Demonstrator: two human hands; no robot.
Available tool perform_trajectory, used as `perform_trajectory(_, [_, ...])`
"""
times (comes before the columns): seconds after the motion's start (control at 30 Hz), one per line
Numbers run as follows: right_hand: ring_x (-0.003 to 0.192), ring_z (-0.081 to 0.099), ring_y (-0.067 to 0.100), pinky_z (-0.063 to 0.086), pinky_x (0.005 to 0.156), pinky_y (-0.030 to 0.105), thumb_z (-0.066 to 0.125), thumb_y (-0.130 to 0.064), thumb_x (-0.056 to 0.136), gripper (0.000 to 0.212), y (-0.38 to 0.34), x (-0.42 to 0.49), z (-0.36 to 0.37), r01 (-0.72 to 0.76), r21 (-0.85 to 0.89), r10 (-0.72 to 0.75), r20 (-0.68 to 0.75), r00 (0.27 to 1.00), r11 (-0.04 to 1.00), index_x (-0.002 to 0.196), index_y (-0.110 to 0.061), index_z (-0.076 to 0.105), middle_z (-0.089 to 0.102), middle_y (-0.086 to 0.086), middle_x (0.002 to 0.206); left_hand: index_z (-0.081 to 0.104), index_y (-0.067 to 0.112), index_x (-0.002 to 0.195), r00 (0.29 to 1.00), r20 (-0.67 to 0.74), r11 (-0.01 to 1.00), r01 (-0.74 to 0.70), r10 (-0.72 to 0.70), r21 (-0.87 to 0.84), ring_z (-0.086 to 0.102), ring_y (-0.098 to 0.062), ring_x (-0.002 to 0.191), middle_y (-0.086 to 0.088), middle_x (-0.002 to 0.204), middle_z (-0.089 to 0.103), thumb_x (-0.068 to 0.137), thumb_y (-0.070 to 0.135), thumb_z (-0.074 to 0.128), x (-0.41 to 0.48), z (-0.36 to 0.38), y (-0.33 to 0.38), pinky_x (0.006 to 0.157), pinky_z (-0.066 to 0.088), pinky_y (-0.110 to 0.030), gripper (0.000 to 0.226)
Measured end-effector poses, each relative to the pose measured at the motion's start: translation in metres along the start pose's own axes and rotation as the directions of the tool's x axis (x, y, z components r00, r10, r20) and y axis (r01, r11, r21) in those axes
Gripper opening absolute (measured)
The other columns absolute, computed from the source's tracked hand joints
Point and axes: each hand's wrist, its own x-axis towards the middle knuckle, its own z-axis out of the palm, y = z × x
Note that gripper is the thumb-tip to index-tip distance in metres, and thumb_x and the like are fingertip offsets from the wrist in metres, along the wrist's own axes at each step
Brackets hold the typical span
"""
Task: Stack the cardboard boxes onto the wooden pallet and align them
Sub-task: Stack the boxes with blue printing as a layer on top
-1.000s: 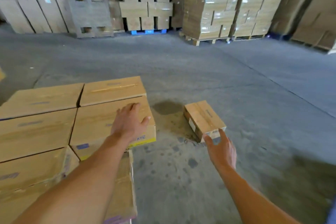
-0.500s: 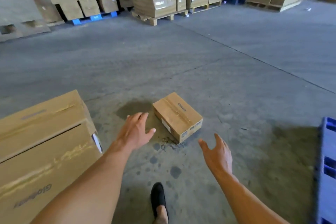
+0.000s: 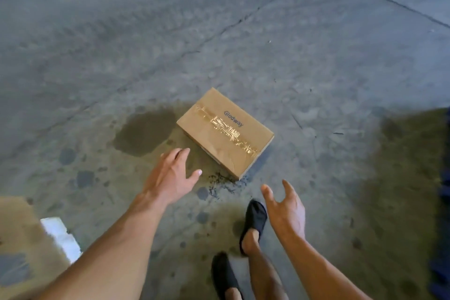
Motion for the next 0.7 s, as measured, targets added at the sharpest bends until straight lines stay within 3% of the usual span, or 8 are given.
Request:
perform_trajectory(0.2, [0.146, 0.036, 0.03, 0.03, 0.119, 0.047, 0.055, -0.063, 0.092, 0.081, 0.001, 0.104, 0.106, -0.274, 0.213, 0.274, 0.03, 0.961, 0.938, 0.157, -0.023, 0.03, 0.037, 0.007, 0.16, 0.041, 0.009, 0.15, 0.997, 0.039, 0.997, 0.069, -0.068, -0.023, 0.043, -0.031, 0.138, -0.012, 0.152, 0.044, 0.091, 0.044, 0.066, 0.12, 0.06, -0.05, 0.113, 0.037, -0.041, 0.073])
perform_trajectory(0.33, [0.144, 0.038, 0.029, 0.031, 0.117, 0.053, 0.053, -0.079, 0.082, 0.087, 0.012, 0.16, 0.177, -0.434, 0.305, 0.442, 0.048, 0.896, 0.848, 0.155, -0.038, 0.029, 0.038, 0.0, 0.16, 0.035, 0.011, 0.153, 0.993, 0.094, 0.998, 0.07, -0.069, -0.008, 0.037, -0.031, 0.143, -0.013, 0.157, 0.036, 0.091, 0.049, 0.065, 0.201, 0.106, -0.092, 0.115, 0.036, -0.044, 0.079])
perform_trajectory(0.5, [0.147, 0.035, 0.029, 0.03, 0.119, 0.053, 0.053, -0.077, 0.082, 0.089, 0.034, 0.23, 0.256, -0.458, 0.347, 0.493, -0.015, 0.87, 0.819, 0.156, -0.035, 0.028, 0.034, 0.001, 0.162, 0.024, 0.01, 0.157, 0.989, 0.146, 1.0, 0.007, -0.007, 0.005, 0.031, -0.034, 0.146, -0.017, 0.162, 0.026, 0.088, 0.055, 0.066, 0.312, 0.168, -0.144, 0.116, 0.032, -0.048, 0.093])
perform_trajectory(0.7, [0.149, 0.032, 0.03, 0.028, 0.12, 0.052, 0.058, -0.075, 0.082, 0.09, 0.055, 0.296, 0.325, -0.501, 0.467, 0.614, -0.122, 0.78, 0.728, 0.157, -0.038, 0.026, 0.03, 0.001, 0.164, 0.021, 0.005, 0.157, 0.989, 0.126, 0.997, -0.07, 0.074, -0.034, 0.026, -0.035, 0.149, -0.021, 0.161, 0.024, 0.085, 0.056, 0.068, 0.409, 0.229, -0.193, 0.121, 0.026, -0.045, 0.1])
